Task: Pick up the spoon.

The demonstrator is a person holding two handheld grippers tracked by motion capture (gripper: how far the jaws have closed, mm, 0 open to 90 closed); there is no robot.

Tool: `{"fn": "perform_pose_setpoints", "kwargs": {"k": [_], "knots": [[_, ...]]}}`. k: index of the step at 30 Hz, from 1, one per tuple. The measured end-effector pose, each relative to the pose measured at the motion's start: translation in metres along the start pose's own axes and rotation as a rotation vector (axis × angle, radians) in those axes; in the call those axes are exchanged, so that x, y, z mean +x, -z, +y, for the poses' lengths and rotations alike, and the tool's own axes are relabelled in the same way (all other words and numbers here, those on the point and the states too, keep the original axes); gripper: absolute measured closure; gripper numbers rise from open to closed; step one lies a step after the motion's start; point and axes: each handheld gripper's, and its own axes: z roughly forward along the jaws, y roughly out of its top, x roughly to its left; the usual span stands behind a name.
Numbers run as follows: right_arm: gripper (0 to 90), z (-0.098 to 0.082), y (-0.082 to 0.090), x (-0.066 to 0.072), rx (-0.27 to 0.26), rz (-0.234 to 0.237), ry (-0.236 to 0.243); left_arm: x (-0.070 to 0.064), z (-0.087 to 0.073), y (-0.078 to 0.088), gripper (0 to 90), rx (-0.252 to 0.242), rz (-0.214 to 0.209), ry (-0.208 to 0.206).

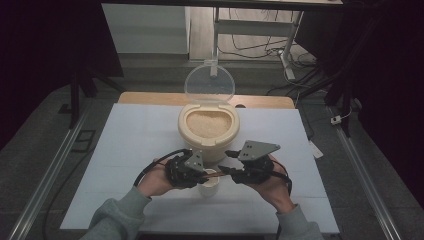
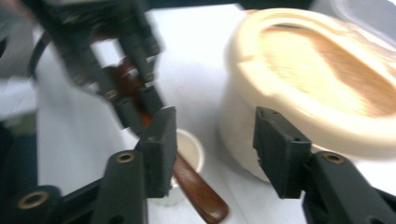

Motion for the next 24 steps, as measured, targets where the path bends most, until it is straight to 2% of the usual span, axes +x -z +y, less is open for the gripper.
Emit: {"fn": "perform_pose_setpoints", "kwargs": {"k": [2,3,5,6,7,11,15,24], "knots": [[46.1,-0.004,0.003,-0.003,-0.010,-0.029,-0.040,0.001,-0.001,0.001,77.4,-0.006,0.007,0.008],[46.1,-0.004,0.003,-0.003,-0.010,-0.029,-0.040,0.002,-0.001,0.001,77.4,-0.009,0.013,0.011],[44.3,-0.007,0.007,-0.005,-0.029,-0.056,-0.070,0.003,-0.002,0.002,77.4,-0.021,0.022,0.022],[41.8,-0.010,0.011,-0.007,-0.057,-0.083,-0.116,0.004,-0.003,0.002,77.4,-0.025,0.028,0.029],[41.8,-0.010,0.011,-0.007,-0.057,-0.083,-0.116,0.004,-0.003,0.003,77.4,-0.031,0.035,0.033],[38.2,-0.017,0.020,-0.010,-0.096,-0.117,-0.216,0.004,-0.004,0.006,77.5,-0.059,0.060,0.044],[37.1,-0.024,0.026,-0.010,-0.098,-0.142,-0.251,0.004,-0.004,0.006,77.5,-0.071,0.074,0.052],[34.8,-0.030,0.024,-0.010,-0.091,-0.164,-0.302,0.005,-0.004,0.008,77.6,-0.107,0.113,0.064]]}}
